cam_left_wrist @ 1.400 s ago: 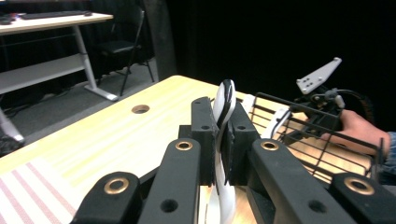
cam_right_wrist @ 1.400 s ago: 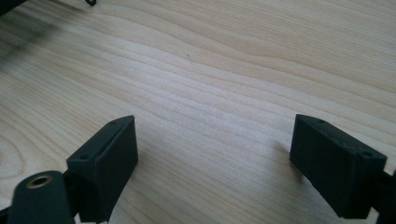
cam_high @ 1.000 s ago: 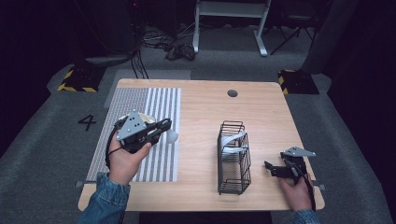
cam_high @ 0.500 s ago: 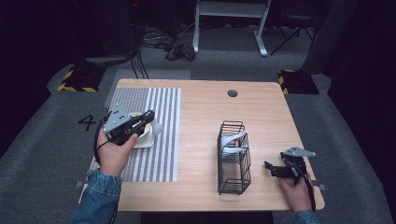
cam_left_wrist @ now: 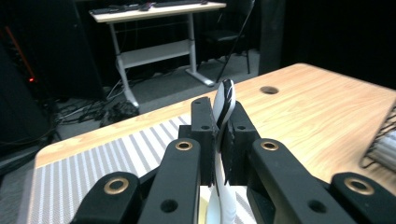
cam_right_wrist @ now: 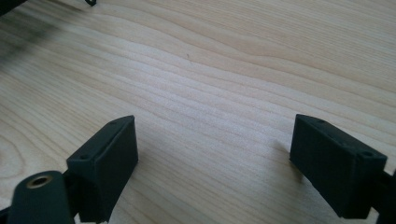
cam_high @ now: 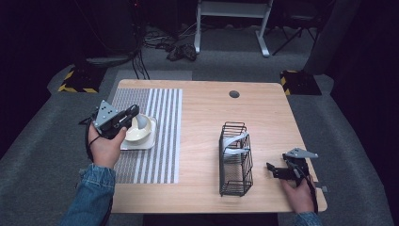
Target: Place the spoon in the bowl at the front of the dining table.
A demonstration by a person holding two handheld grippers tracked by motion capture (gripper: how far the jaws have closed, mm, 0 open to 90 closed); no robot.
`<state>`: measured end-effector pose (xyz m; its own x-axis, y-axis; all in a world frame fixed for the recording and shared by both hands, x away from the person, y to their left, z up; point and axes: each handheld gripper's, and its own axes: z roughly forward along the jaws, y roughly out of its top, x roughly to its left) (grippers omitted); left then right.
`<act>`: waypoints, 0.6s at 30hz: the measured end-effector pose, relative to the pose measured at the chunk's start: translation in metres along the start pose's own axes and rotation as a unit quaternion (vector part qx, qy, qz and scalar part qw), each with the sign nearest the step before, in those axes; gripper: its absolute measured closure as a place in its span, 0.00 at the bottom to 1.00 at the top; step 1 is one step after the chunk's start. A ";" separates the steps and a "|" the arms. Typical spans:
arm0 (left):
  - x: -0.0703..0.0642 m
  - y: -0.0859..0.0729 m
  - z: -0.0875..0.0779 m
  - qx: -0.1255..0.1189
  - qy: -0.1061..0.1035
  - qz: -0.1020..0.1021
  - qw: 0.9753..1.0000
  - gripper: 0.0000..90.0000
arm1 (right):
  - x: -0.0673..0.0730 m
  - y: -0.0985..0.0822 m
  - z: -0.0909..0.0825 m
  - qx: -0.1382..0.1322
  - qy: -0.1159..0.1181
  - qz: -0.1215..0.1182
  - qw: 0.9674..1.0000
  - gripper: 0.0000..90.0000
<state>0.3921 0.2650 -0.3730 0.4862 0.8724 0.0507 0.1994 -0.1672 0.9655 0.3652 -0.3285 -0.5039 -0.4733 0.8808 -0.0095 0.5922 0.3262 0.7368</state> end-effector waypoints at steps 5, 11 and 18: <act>0.014 -0.009 0.008 0.017 0.020 0.002 1.000 0.94 | 0.000 0.000 0.000 0.000 0.000 0.000 1.000 0.17; 0.026 -0.021 0.014 0.030 0.039 -0.004 0.999 0.94 | 0.000 0.000 0.000 0.000 0.000 0.000 1.000 0.17; 0.034 -0.035 0.019 0.043 0.053 -0.005 0.998 0.94 | 0.000 0.000 0.000 0.000 0.000 0.000 1.000 0.17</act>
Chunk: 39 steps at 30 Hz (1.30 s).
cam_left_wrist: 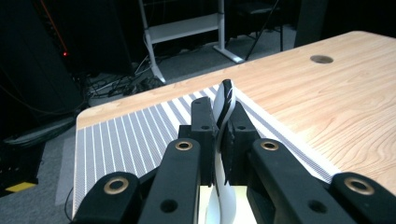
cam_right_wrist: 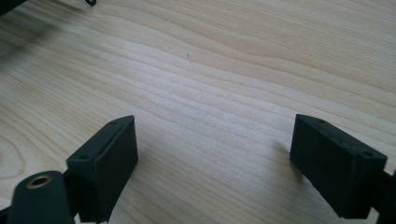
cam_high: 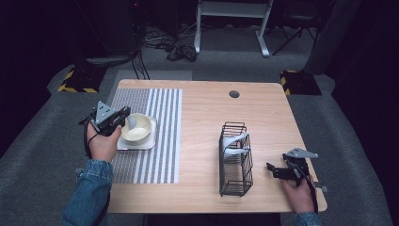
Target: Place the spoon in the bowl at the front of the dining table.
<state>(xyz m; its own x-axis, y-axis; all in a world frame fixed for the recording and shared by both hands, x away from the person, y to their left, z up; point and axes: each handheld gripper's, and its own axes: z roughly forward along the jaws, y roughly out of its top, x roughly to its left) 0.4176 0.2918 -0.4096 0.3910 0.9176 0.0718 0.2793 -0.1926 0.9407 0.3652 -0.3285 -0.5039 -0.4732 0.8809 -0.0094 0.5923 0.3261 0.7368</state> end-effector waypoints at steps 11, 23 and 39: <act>0.003 -0.011 0.007 0.025 0.016 0.017 0.999 0.94 | 0.000 0.000 0.000 0.000 0.000 0.000 1.000 0.17; -0.005 -0.018 0.010 0.036 0.019 0.030 0.999 0.93 | 0.000 0.000 0.000 0.000 0.000 0.000 1.000 0.17; -0.034 -0.014 0.023 0.041 -0.022 0.030 0.998 0.72 | 0.000 0.000 0.000 0.000 0.000 0.000 1.000 0.17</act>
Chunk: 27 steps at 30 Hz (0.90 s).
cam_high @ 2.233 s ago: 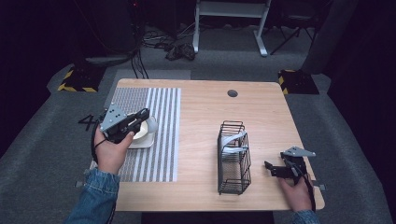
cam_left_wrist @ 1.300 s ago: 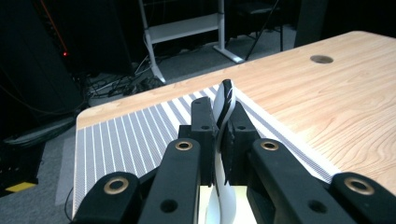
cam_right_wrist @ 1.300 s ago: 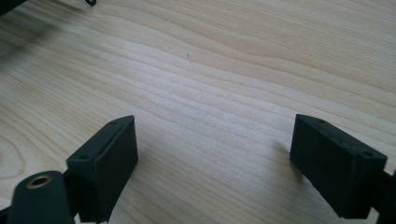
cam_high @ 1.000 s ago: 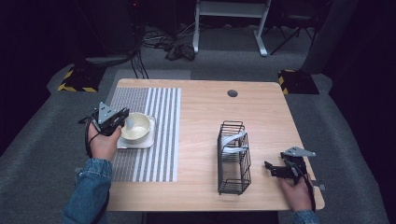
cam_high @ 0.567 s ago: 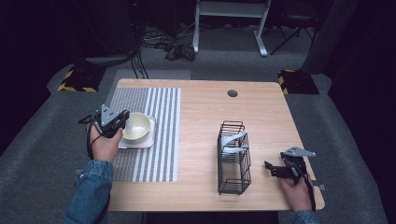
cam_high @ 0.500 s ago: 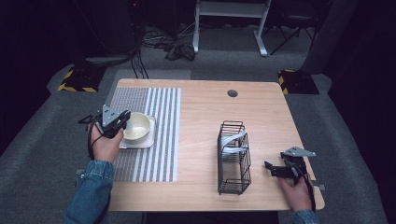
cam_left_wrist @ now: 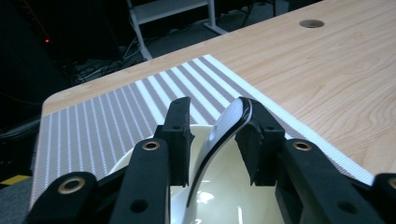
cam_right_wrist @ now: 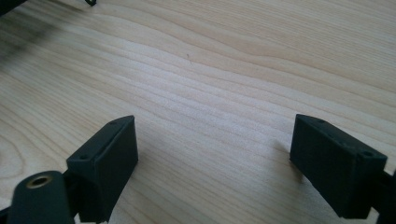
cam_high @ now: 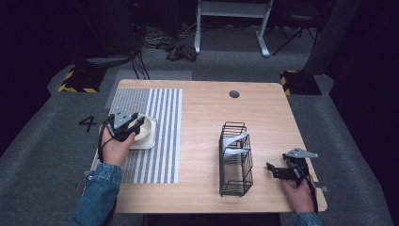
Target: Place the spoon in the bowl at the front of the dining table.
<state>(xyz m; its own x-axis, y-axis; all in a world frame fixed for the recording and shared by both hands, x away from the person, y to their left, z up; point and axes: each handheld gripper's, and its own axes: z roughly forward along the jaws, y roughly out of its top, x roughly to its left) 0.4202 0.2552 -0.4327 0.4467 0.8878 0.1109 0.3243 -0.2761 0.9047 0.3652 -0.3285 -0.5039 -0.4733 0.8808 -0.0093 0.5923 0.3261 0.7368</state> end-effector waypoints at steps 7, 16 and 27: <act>-0.011 0.000 0.007 0.008 -0.017 0.000 1.000 0.71 | 0.000 0.000 0.000 0.000 0.000 0.000 1.000 0.17; -0.023 -0.001 0.013 0.012 -0.035 0.005 0.999 0.71 | 0.000 0.000 0.000 0.000 0.000 -0.001 1.000 0.17; -0.032 -0.009 0.020 0.023 -0.049 -0.002 0.999 0.70 | 0.000 0.000 0.000 0.000 0.000 0.000 1.000 0.17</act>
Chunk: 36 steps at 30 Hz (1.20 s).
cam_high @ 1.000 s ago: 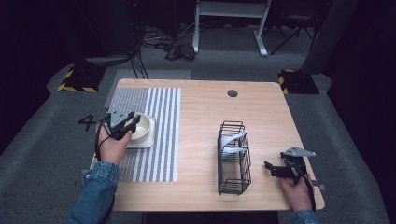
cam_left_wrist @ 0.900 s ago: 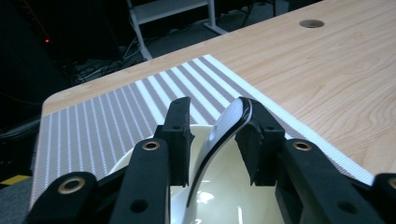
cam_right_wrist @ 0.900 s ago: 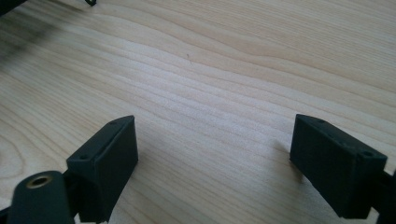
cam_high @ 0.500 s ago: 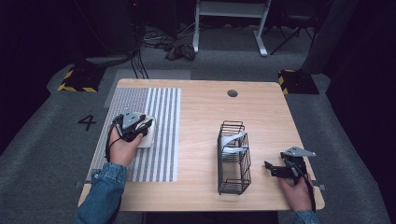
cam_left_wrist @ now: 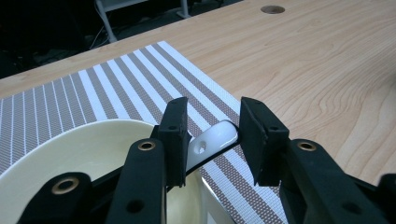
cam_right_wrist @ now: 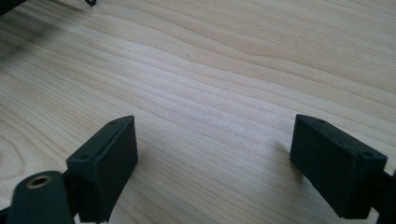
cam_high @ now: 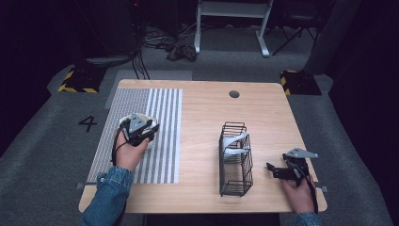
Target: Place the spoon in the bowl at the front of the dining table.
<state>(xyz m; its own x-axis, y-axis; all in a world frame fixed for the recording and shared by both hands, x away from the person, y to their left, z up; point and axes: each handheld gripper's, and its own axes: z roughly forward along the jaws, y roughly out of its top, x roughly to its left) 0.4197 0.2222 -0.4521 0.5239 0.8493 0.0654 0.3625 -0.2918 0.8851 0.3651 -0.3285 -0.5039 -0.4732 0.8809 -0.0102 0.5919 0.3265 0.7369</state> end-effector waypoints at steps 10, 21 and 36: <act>-0.004 0.001 -0.002 -0.013 -0.003 -0.015 1.000 0.58 | 0.000 0.000 0.000 0.000 0.000 0.000 1.000 0.17; -0.009 0.007 -0.022 -0.030 -0.001 -0.038 0.999 0.46 | 0.000 0.000 0.000 0.000 0.000 0.000 1.000 0.17; -0.013 0.010 -0.057 -0.041 0.006 -0.039 0.998 0.44 | 0.000 0.000 0.000 0.000 0.000 0.000 1.000 0.16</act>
<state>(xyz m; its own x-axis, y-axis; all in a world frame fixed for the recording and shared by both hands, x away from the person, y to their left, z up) 0.3725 0.2332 -0.4178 0.4862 0.8738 -0.0002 0.3375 -0.1876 0.9225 0.3653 -0.3285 -0.5039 -0.4728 0.8811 -0.0096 0.5927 0.3260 0.7364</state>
